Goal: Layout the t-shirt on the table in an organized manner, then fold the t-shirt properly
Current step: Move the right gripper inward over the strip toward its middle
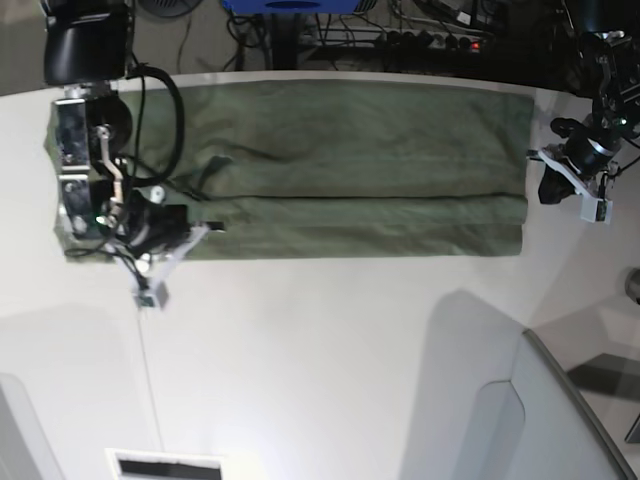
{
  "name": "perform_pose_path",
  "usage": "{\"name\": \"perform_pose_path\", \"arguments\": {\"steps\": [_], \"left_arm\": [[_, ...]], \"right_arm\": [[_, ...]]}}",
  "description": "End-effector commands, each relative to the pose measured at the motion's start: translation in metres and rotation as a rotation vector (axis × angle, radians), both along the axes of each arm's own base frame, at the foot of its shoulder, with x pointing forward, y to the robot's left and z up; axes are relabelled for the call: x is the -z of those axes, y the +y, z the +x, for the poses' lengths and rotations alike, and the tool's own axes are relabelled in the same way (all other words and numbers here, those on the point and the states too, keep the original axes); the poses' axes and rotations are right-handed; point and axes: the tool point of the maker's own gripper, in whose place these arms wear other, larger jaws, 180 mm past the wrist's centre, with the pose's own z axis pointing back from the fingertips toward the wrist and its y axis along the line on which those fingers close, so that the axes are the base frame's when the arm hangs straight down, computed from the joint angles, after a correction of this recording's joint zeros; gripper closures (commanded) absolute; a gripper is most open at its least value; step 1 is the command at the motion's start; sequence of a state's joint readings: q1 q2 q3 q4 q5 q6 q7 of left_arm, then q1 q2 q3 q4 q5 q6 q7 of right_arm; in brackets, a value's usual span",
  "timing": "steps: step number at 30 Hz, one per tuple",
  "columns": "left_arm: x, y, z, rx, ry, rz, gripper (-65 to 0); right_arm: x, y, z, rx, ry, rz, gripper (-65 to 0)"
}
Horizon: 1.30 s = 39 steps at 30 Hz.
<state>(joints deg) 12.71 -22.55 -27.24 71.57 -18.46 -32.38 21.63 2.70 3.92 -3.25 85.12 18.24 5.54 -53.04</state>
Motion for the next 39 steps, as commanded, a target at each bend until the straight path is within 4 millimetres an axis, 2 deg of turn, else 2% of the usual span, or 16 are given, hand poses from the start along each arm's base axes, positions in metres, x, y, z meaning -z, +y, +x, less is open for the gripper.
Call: {"name": "perform_pose_path", "arguments": {"steps": [1,3,4,7,10,14,19,23,29,37,39], "left_arm": [[-0.015,0.005,0.009,0.014,-0.042,0.022,0.0],[-0.019,0.003,0.012,0.020,-0.055,0.028,0.0],[-0.021,0.005,0.012,0.018,-0.058,0.031,0.0],[-0.023,0.011,0.010,0.018,-0.054,0.044,0.0],[-0.029,0.029,0.006,-0.014,-0.055,0.068,0.0],[-0.029,0.052,-0.002,-0.089,-0.056,0.068,0.0],[-0.028,0.055,-0.004,-0.098,-0.051,0.067,0.0],[-0.027,0.055,-0.005,-0.096,-0.048,0.068,0.0],[-0.027,0.055,-0.005,-0.096,-0.048,0.068,0.0],[-0.027,0.054,-0.004,-0.096,-0.046,0.066,0.0],[-0.028,0.053,-0.004,-0.097,-0.050,0.059,0.0]], "right_arm": [[-0.010,0.008,0.016,-0.023,-0.039,0.007,-1.5],[-0.002,0.029,0.023,-0.058,-0.008,0.022,-1.5],[0.006,0.033,0.024,-0.061,0.019,0.026,-1.5],[0.016,0.035,0.033,-0.061,0.064,0.025,-1.5],[0.025,0.038,0.035,-0.057,0.082,0.031,-1.5],[0.038,0.036,0.027,-0.046,0.122,0.032,-1.5],[0.048,0.036,0.011,-0.048,0.154,0.034,-1.5],[0.048,0.038,0.002,-0.057,0.165,0.034,-1.5],[0.030,0.041,0.000,-0.078,0.149,0.034,-1.5],[0.029,0.039,-0.009,-0.078,0.154,0.031,-1.5],[0.023,0.038,-0.009,-0.078,0.118,0.030,-1.5]]}}
